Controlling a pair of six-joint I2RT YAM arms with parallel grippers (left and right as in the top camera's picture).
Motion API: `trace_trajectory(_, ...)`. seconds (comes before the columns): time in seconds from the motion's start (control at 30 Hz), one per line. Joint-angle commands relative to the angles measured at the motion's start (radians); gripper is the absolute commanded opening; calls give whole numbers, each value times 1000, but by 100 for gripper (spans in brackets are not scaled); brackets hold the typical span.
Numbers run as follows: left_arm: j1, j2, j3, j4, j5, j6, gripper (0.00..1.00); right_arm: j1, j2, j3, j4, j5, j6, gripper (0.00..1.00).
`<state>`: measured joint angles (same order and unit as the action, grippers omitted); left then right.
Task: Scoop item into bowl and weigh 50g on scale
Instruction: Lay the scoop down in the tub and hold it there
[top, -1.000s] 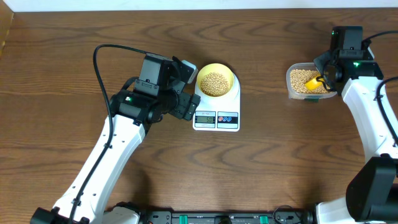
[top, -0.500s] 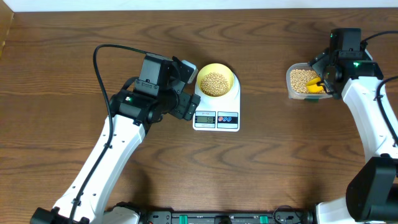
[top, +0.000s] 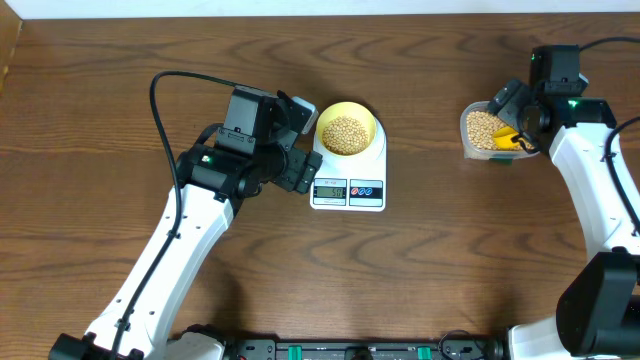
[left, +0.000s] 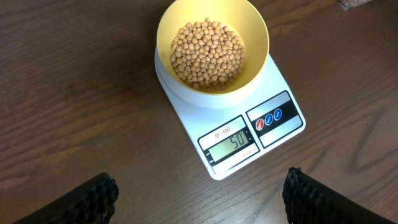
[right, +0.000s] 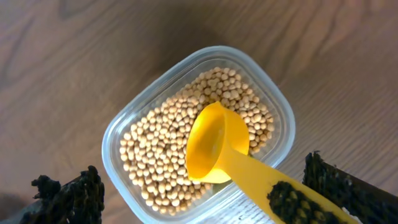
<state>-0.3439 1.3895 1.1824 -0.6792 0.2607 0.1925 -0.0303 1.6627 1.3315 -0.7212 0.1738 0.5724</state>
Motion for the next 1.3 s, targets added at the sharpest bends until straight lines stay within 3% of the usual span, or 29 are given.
trace_trajectory(0.0,3,-2,-3,0,8,17,87,6,6,-6,-5,-49,-205,99)
trace_trajectory(0.5,3,-2,-3,0,8,17,87,6,6,-6,-160,-72,-663,99)
trace_trajectory(1.27,3,-2,-3,0,8,16,87,5,6,-6,-304,-24,-798,99)
